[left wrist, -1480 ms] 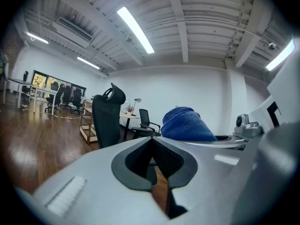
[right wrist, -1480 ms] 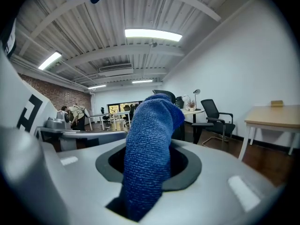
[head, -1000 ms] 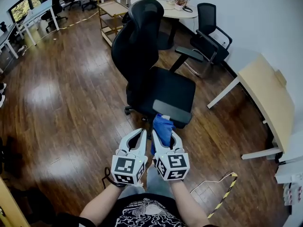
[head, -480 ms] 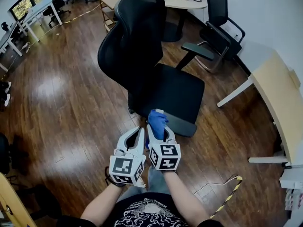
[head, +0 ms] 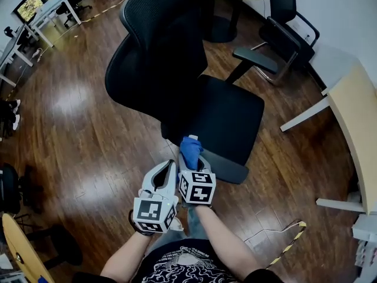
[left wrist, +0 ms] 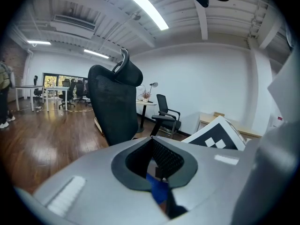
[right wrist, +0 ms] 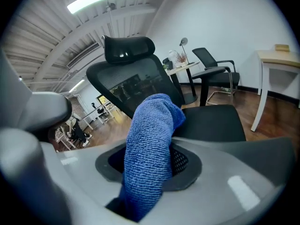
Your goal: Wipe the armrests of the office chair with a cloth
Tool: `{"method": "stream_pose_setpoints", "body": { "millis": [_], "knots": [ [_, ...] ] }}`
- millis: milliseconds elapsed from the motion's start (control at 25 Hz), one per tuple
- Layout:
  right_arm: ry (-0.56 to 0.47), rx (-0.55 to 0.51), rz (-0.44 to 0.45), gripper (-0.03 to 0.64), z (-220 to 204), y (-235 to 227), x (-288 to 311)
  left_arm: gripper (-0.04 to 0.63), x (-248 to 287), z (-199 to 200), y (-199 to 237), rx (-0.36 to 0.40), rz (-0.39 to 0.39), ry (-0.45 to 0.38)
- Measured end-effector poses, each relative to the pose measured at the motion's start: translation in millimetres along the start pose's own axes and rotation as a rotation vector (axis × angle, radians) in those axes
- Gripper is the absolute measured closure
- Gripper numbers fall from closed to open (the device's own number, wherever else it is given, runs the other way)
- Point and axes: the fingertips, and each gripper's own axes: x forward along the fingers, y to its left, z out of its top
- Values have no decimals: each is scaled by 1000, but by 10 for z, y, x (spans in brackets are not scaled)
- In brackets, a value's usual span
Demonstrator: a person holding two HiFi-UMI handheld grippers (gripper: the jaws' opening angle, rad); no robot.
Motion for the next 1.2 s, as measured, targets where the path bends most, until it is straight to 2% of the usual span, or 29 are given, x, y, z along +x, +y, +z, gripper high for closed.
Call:
{"method": "stream_pose_setpoints", "body": {
  "millis": [360, 520, 680, 920, 1200],
  "knots": [
    [108, 52, -7, 477, -85, -72, 204, 592, 276, 26, 118, 0, 43, 15],
    [138, 99, -30, 477, -95, -162, 202, 592, 321, 7, 138, -3, 31, 26],
    [147, 132, -70, 477, -49, -240, 179, 592, 369, 6, 95, -3, -22, 37],
    [109, 161, -150, 476, -23, -416, 13, 592, 435, -58, -31, 14, -122, 54],
    [82, 194, -237, 476, 16, -820, -285, 592, 629, -118, -349, 21, -220, 75]
  ]
}}
